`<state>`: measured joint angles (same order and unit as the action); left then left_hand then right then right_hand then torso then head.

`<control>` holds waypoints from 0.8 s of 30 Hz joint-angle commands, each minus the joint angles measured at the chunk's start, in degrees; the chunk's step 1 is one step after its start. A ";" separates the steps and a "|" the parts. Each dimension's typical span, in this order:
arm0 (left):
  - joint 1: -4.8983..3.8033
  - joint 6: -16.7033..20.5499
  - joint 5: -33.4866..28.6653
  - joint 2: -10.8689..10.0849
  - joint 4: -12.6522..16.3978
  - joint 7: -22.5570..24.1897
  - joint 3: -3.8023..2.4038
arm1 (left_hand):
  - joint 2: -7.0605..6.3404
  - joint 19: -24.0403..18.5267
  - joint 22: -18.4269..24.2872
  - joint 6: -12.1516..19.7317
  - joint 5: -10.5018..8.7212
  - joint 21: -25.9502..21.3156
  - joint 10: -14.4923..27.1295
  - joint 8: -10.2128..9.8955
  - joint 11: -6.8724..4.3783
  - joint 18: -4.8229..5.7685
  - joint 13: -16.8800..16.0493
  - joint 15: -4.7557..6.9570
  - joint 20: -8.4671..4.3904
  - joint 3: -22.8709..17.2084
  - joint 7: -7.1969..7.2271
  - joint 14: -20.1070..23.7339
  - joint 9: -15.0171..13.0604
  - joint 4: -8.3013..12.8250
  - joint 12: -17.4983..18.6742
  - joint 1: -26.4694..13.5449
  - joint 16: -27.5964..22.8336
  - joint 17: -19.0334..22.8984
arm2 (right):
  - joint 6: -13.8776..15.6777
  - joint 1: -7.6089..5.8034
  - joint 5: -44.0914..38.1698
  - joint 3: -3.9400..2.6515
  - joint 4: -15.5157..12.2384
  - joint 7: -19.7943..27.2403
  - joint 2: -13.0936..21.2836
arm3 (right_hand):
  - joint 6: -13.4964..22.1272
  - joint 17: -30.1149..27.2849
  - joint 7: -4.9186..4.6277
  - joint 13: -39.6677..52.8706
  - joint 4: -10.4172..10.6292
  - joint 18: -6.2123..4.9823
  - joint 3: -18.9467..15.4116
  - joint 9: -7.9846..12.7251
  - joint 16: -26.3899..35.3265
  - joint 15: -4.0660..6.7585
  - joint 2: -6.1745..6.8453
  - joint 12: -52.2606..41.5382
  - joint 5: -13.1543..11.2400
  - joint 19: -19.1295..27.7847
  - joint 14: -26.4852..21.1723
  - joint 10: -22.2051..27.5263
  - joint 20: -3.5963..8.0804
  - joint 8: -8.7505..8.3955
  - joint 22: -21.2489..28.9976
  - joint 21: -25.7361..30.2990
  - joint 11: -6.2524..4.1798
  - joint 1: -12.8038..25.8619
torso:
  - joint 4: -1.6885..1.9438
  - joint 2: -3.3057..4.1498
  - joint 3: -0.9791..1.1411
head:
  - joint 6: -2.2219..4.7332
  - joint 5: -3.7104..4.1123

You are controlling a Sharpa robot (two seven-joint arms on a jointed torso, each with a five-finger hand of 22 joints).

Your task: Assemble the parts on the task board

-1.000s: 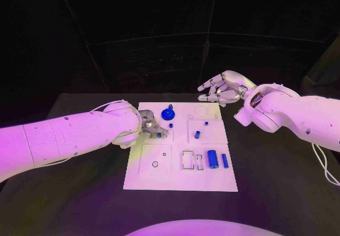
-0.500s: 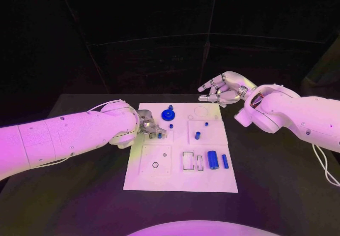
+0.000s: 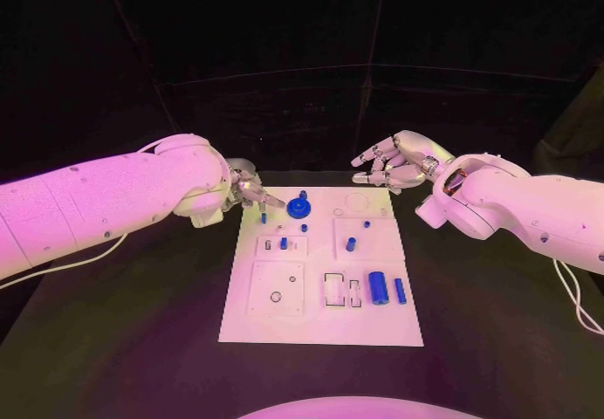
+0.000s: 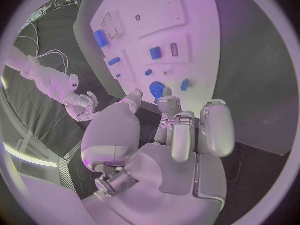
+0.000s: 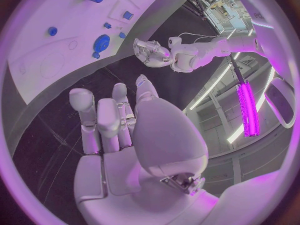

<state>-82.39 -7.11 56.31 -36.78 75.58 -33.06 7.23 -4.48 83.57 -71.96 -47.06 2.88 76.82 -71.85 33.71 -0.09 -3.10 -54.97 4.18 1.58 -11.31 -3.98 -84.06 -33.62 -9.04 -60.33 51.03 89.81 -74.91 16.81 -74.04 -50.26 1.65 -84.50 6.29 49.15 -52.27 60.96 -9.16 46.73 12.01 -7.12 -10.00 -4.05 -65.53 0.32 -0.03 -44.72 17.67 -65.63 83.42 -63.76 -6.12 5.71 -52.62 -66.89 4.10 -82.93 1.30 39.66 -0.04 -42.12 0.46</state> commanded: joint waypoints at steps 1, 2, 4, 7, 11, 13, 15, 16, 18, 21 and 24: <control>-0.80 -9.82 -1.34 1.58 -4.27 -0.05 -0.13 | 0.78 0.11 0.05 -0.40 0.03 -0.21 0.15 -0.68 0.22 -0.74 0.17 -0.49 0.65 1.19 -0.49 -5.94 0.99 -0.14 0.12 1.53 0.19 -15.09 | -0.38 -0.10 -0.15 -0.03 0.03 0.21 -0.23 | 0.43 -0.04 -0.03 -0.07 0.09 -0.68 -0.33 0.04 0.39 -0.04 -0.07 0.23 0.26 0.25 -0.26 0.41 0.05 0.19 0.06 0.36 0.00 0.27 | 0.03 0.03 0.04 | 0.29 -0.26; -1.00 -10.48 -1.11 2.23 -5.83 0.04 -0.17 | 0.83 0.12 0.02 -0.43 0.01 -0.20 0.13 -0.70 0.22 -0.74 0.15 -0.49 0.66 1.24 -0.49 -5.94 1.02 -0.16 0.09 1.57 0.19 -15.09 | -0.39 -0.10 -0.16 -0.03 0.05 0.22 -0.30 | 0.43 -0.04 -0.03 -0.07 0.09 -0.68 -0.33 0.04 0.39 -0.04 -0.07 0.23 0.26 0.25 -0.26 0.41 0.05 0.19 0.06 0.36 0.00 0.27 | -0.05 0.09 0.02 | 0.39 -0.39; -1.21 -11.25 -0.56 3.26 -8.12 0.36 -0.20 | 1.08 0.17 -0.09 -0.57 -0.07 -0.13 0.06 -0.78 0.23 -0.72 0.05 -0.50 0.71 1.50 -0.50 -5.94 1.21 -0.26 -0.03 1.76 0.19 -15.09 | -0.42 -0.10 -0.19 -0.03 0.08 0.24 -0.40 | 0.43 -0.04 -0.03 -0.07 0.09 -0.68 -0.33 0.04 0.39 -0.04 -0.07 0.23 0.26 0.25 -0.26 0.41 0.05 0.19 0.06 0.36 0.00 0.27 | -0.06 0.17 -0.04 | 0.49 -0.45; -1.22 -12.15 0.20 5.13 -11.69 0.96 -0.18 | 1.75 0.24 -0.21 -1.04 -0.08 -0.07 -0.07 -0.91 0.22 -0.72 -0.05 -0.51 0.79 2.29 -0.46 -5.94 1.67 -0.64 -0.23 2.11 0.19 -15.09 | -0.45 -0.10 -0.30 -0.03 0.17 0.27 -0.55 | 0.44 0.01 -0.03 -0.10 0.12 -0.68 -0.38 0.03 0.39 -0.04 -0.11 0.22 0.29 0.23 -0.24 0.42 0.04 0.20 0.08 0.39 -0.01 0.30 | -0.08 0.24 -0.09 | 0.58 -0.63; -0.72 -12.68 1.31 7.10 -15.09 1.68 -0.11 | 2.25 0.32 -0.37 -1.42 -0.08 0.02 -0.18 -0.97 0.18 -0.70 -0.15 -0.49 0.81 3.07 -0.41 -5.94 2.03 -1.04 -0.41 2.31 0.19 -15.09 | -0.42 -0.10 -0.44 -0.03 0.22 0.31 -0.69 | 0.44 0.01 -0.03 -0.10 0.12 -0.68 -0.38 0.03 0.39 -0.04 -0.11 0.22 0.29 0.23 -0.24 0.42 0.04 0.20 0.08 0.39 -0.01 0.30 | -0.03 0.26 -0.05 | 0.51 -0.86; -0.21 -12.84 1.96 8.17 -16.93 2.08 -0.04 | 2.42 0.36 -0.47 -1.53 -0.08 0.08 -0.22 -1.01 0.17 -0.68 -0.19 -0.49 0.82 3.42 -0.40 -5.94 2.18 -1.24 -0.48 2.35 0.19 -15.09 | -0.40 -0.10 -0.53 -0.03 0.23 0.33 -0.74 | 0.44 0.01 -0.03 -0.10 0.12 -0.68 -0.38 0.03 0.39 -0.04 -0.11 0.22 0.29 0.23 -0.24 0.42 0.04 0.20 0.08 0.39 -0.01 0.30 | -0.06 0.22 -0.04 | 0.38 -0.83; 0.27 -12.91 2.29 8.99 -18.35 2.37 0.00 | 2.51 0.37 -0.50 -1.60 -0.08 0.10 -0.26 -1.03 0.17 -0.68 -0.24 -0.48 0.81 3.65 -0.39 -5.94 2.27 -1.36 -0.54 2.37 0.19 -15.09 | -0.38 -0.09 -0.58 -0.03 0.25 0.36 -0.79 | 0.44 0.01 -0.03 -0.10 0.12 -0.68 -0.38 0.03 0.39 -0.04 -0.11 0.22 0.29 0.23 -0.24 0.42 0.04 0.20 0.08 0.39 -0.01 0.30 | -0.04 0.20 -0.05 | 0.33 -0.81; 0.56 -12.93 2.43 9.42 -19.12 2.53 0.02 | 2.64 0.42 -0.63 -1.74 -0.08 0.19 -0.33 -1.00 0.15 -0.65 -0.35 -0.47 0.81 3.87 -0.36 -5.94 2.34 -1.48 -0.67 2.41 0.19 -15.09 | -0.37 -0.09 -0.60 -0.03 0.26 0.38 -0.81 | 0.44 0.01 -0.02 -0.09 0.12 -0.68 -0.38 0.03 0.39 -0.04 -0.13 0.20 0.30 0.23 -0.24 0.40 0.04 0.20 0.08 0.39 -0.01 0.29 | -0.05 0.18 -0.07 | 0.31 -0.84; 1.02 -12.93 2.75 10.06 -20.25 2.85 0.03 | 2.70 0.45 -0.71 -1.82 -0.08 0.24 -0.35 -0.98 0.14 -0.64 -0.36 -0.46 0.81 3.98 -0.34 -5.94 2.38 -1.53 -0.69 2.45 0.19 -15.09 | -0.36 -0.09 -0.63 -0.03 0.26 0.40 -0.84 | 0.45 0.01 -0.02 -0.08 0.12 -0.68 -0.38 0.03 0.40 -0.04 -0.14 0.17 0.31 0.22 -0.24 0.39 0.04 0.20 0.08 0.39 -0.01 0.29 | -0.08 0.17 -0.06 | 0.23 -0.85; 1.78 -12.80 3.43 11.09 -22.00 3.49 0.05 | 2.88 0.50 -0.82 -2.03 -0.08 0.31 -0.47 -0.93 0.09 -0.62 -0.52 -0.44 0.79 4.29 -0.29 -5.94 2.48 -1.62 -0.87 2.64 0.19 -15.09 | -0.34 -0.09 -0.68 -0.03 0.26 0.45 -0.89 | 0.45 0.01 -0.02 -0.08 0.12 -0.68 -0.38 0.03 0.40 -0.04 -0.14 0.17 0.31 0.22 -0.24 0.39 0.04 0.20 0.08 0.39 -0.01 0.29 | -0.08 0.16 -0.03 | 0.20 -0.82; 2.31 -12.66 3.77 11.85 -23.24 3.95 0.06 | 2.95 0.52 -0.86 -2.13 -0.08 0.34 -0.51 -0.91 0.07 -0.61 -0.57 -0.42 0.79 4.44 -0.26 -5.94 2.53 -1.64 -0.93 2.77 0.19 -15.09 | -0.31 -0.09 -0.70 -0.03 0.19 0.45 -0.86 | 0.45 0.01 -0.02 -0.08 0.12 -0.68 -0.38 0.03 0.40 -0.04 -0.14 0.17 0.31 0.22 -0.24 0.39 0.04 0.20 0.08 0.39 -0.01 0.29 | -0.07 0.15 -0.02 | 0.12 -0.83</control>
<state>-80.00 -18.81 58.55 -25.07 52.66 -30.80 7.33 -1.89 83.98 -72.74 -48.86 2.87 76.82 -71.86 32.90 -0.10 -3.11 -55.46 4.18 1.98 -7.20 -4.27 -84.06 -31.17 -10.67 -61.02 53.62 89.81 -74.91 16.70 -74.03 -50.66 1.66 -84.19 6.34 48.31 -52.26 60.96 -9.16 46.69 12.16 -7.13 -10.15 -4.05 -65.33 0.32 -0.03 -44.73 17.67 -65.62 83.42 -63.76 -6.12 5.71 -52.63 -66.89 4.10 -82.93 1.21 39.86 -0.09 -41.95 -0.38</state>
